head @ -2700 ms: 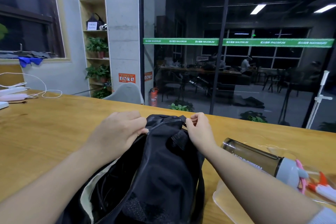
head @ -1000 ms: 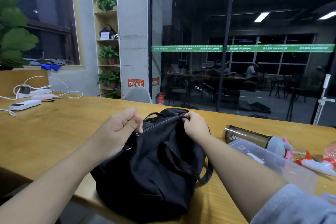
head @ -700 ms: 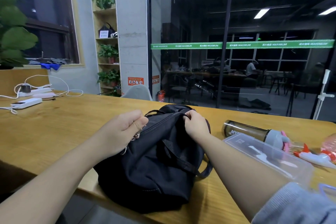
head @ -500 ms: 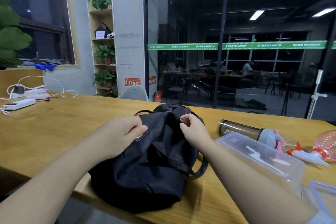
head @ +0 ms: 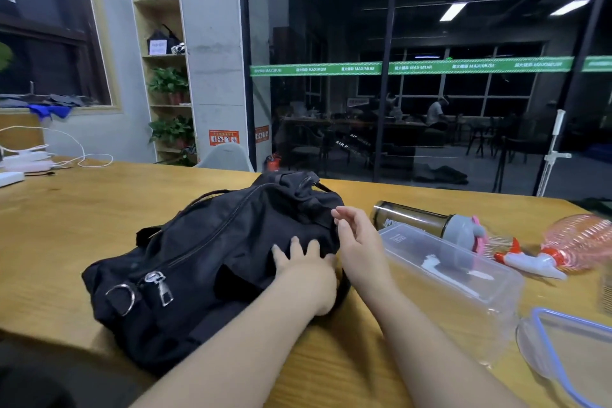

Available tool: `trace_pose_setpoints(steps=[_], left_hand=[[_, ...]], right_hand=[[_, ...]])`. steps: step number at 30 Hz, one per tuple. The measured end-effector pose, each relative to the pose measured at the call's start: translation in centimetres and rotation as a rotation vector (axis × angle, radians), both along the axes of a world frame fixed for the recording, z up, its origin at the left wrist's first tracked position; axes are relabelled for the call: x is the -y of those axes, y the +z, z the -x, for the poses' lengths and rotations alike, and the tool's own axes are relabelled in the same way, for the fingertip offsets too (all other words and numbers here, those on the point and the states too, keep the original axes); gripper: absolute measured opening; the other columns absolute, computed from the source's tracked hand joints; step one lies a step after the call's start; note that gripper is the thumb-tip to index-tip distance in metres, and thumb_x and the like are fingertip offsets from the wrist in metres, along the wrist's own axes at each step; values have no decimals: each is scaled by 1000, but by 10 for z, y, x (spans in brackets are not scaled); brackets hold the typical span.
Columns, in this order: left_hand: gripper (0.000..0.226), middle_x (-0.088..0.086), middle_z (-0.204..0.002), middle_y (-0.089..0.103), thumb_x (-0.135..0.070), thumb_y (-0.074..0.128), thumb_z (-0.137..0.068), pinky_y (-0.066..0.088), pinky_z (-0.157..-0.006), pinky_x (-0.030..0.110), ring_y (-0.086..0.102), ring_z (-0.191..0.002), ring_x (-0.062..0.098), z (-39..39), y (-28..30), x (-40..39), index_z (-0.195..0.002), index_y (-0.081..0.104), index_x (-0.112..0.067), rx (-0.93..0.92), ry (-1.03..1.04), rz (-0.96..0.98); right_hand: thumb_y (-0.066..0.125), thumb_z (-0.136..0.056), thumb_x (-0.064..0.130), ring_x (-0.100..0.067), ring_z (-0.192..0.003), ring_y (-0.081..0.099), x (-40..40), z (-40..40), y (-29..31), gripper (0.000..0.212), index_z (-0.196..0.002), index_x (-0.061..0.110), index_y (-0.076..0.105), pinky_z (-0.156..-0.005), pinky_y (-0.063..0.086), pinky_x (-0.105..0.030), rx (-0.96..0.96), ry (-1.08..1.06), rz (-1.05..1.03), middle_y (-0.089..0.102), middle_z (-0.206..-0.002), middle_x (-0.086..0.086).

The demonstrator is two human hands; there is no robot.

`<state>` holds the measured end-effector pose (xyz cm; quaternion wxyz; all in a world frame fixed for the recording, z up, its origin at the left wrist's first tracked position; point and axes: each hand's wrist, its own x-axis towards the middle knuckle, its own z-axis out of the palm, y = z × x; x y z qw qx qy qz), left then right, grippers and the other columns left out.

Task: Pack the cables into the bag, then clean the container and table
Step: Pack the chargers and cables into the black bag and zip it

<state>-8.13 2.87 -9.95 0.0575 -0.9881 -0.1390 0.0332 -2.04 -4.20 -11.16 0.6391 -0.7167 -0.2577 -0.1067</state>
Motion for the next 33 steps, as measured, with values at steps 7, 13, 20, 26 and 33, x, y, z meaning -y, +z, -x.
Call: trace_pose_setpoints(steps=[7, 13, 20, 26, 33], left_hand=[[57, -1, -156, -17, -19, 36, -93, -13, -100, 69, -24, -138, 37, -14, -40, -11, -139, 20, -48, 148, 47, 23], [69, -2, -155, -21, -13, 40, -90, -9, -100, 70, -23, -138, 39, -22, -35, -28, -140, 12, -52, 146, 105, 21], [79, -4, -154, -22, -5, 40, -89, -4, -101, 73, -22, -139, 38, -27, -31, -70, -141, 4, -53, 90, 231, 9], [82, -5, -155, -21, 1, 34, -88, -7, -102, 71, -23, -139, 34, -30, -28, -110, -142, 3, -52, 65, 303, 31], [78, -4, -156, -16, 2, 28, -88, -10, -109, 61, -21, -141, 30, -33, -31, -146, -145, 3, -46, 111, 363, 31]], right_hand=[[33, -101, 13, -7, -112, 53, 8, -4, -6, 26, -116, 24, 52, -98, 41, -24, -83, 16, -15, 59, -117, 8], [30, -102, 12, -9, -114, 52, 9, -4, -9, 28, -119, 20, 52, -103, 42, -30, -139, 30, -32, 57, -121, 4], [31, -102, 14, -10, -121, 50, 3, -6, -18, 34, -130, 19, 49, -108, 38, -35, -172, 68, 121, 56, -126, 6], [32, -101, 11, -12, -122, 48, 1, -12, -25, 37, -132, 18, 49, -107, 38, -35, -244, 72, 289, 54, -129, 5], [34, -97, 6, -15, -116, 52, 1, -16, -31, 40, -131, 15, 52, -101, 41, -28, -268, 35, 405, 57, -128, 2]])
